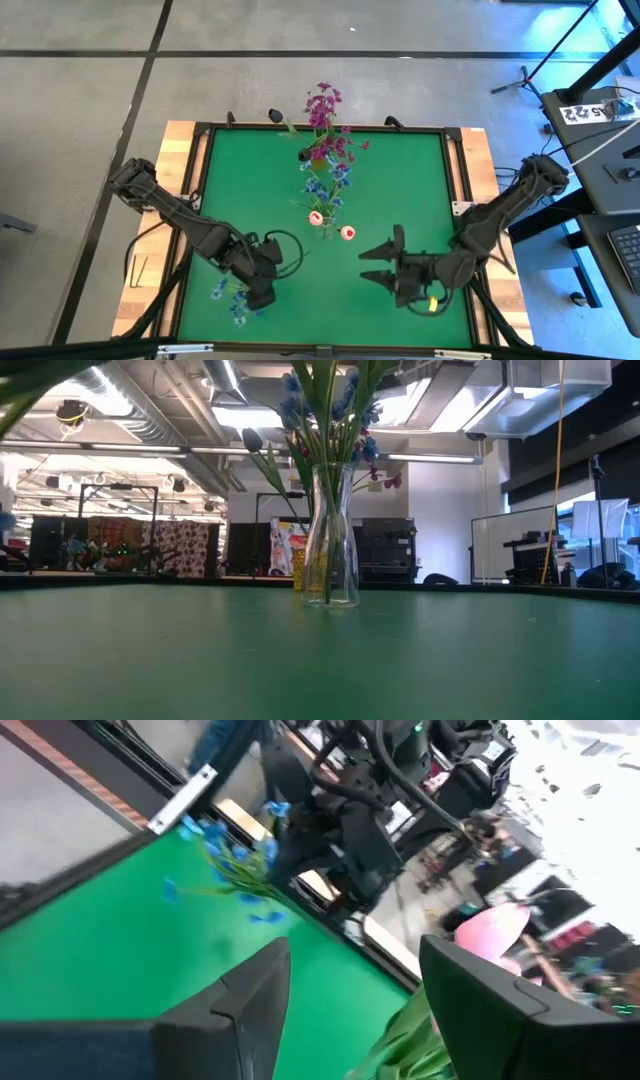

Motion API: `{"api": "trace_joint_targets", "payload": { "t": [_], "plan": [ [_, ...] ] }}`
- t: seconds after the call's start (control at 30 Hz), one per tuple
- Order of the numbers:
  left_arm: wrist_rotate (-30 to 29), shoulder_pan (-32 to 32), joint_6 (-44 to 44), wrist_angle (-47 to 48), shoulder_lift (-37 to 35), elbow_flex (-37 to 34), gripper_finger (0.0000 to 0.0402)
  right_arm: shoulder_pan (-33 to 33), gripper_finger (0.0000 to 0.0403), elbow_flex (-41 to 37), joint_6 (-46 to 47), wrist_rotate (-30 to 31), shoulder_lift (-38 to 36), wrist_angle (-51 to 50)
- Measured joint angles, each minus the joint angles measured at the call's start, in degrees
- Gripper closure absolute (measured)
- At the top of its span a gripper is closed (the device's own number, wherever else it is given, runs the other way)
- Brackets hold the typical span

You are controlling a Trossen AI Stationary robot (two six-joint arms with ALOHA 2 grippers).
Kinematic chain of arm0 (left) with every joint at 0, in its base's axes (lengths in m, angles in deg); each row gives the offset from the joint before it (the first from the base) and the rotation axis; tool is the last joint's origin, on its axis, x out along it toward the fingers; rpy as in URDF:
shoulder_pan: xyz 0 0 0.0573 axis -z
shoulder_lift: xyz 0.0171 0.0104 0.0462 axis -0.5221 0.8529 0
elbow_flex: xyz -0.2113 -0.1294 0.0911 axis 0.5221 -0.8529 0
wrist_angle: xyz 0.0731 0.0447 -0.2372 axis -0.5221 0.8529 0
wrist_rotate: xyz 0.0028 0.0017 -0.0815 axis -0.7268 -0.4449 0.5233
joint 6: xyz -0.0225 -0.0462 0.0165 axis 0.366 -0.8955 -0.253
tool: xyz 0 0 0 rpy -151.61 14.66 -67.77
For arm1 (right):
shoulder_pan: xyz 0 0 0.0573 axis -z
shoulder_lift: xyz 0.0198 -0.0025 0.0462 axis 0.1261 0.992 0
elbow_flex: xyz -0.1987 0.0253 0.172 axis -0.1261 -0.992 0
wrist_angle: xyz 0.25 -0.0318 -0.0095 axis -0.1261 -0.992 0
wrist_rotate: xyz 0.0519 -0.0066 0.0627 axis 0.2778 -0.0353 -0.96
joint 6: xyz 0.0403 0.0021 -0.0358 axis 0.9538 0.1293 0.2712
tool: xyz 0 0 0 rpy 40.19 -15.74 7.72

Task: Sort flowers into vase by color
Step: Put the blue flowers into the transparent vase

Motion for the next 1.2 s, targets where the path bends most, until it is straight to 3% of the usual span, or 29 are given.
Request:
{"api": "trace_joint_targets", "payload": {
  "t": [0.33,0.8,1.2],
  "plan": [
    [0.77,-1.62,0.55,-10.35,0.02,0.02,0.0401,-0.23,0.0182,8.77,-7.43,3.09,11.82,-0.22],
    [0.83,-2.32,2.52,-15.19,0.02,0.04,0.0401,0.99,0.0182,21.08,-16.50,4.55,27.03,-0.62],
    [1.04,-2.27,4.81,-18.77,0.02,0.04,0.0401,6.20,0.0182,22.02,-18.18,5.95,30.15,-0.54]
  ]
}}
